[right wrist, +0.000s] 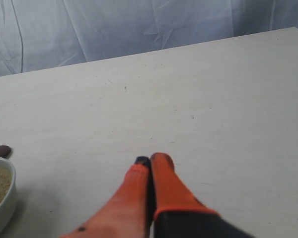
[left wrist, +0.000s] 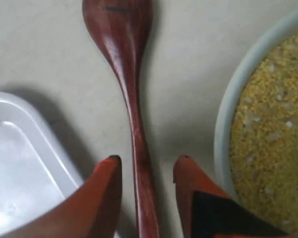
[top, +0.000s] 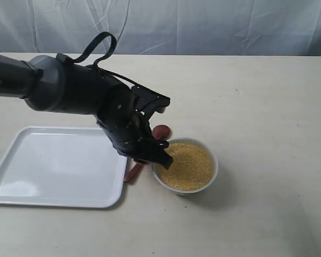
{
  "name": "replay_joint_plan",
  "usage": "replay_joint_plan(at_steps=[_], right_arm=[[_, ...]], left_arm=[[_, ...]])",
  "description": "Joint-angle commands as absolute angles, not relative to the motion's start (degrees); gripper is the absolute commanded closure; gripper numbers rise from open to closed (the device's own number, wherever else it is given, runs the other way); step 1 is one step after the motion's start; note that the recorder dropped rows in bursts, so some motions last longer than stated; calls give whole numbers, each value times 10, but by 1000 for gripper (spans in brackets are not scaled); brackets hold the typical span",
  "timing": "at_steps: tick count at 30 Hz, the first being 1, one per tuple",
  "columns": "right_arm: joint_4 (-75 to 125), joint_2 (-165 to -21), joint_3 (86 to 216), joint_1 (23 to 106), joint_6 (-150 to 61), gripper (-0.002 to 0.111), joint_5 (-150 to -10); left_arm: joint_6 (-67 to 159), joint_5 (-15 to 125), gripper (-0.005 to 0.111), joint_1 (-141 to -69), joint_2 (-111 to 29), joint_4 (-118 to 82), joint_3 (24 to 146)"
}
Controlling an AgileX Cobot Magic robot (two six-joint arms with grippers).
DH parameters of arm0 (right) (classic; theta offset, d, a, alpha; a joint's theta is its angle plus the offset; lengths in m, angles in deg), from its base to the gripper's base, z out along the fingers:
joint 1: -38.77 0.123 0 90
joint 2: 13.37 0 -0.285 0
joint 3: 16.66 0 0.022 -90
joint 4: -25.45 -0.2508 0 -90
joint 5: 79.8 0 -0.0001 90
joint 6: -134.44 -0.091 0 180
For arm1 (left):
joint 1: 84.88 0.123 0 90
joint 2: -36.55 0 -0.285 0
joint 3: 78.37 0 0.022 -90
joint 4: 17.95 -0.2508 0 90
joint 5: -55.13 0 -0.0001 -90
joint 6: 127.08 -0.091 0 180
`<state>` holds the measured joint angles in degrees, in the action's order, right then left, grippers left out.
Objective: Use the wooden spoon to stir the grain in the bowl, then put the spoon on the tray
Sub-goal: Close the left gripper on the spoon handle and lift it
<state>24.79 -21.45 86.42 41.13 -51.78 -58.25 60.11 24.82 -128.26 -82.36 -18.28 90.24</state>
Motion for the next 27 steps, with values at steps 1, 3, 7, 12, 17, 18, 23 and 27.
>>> replay_joint_plan(at_steps=[1, 3, 7, 12, 17, 18, 23, 27], right_arm=[[249, -212, 861, 408, -516, 108, -590], [249, -212, 861, 408, -516, 108, -590], [249, -212, 861, 408, -516, 108, -590], [249, -212, 861, 408, -516, 108, -588], [249, -212, 861, 408, -516, 108, -588], [249, -212, 861, 408, -516, 108, -588], [249, -212, 861, 408, -516, 108, -588], [249, -212, 861, 408, -516, 108, -591]], left_arm=[[603, 246, 70, -1285, -848, -186, 901], [603, 244, 70, -1285, -860, -184, 901], [596, 244, 70, -1285, -867, -173, 901], [594, 242, 105, -1285, -869, -173, 901], [594, 242, 107, -1285, -869, -173, 901], [594, 242, 107, -1285, -869, -173, 901], [594, 233, 107, -1285, -852, -176, 907], [594, 216, 107, -1285, -826, -190, 922]])
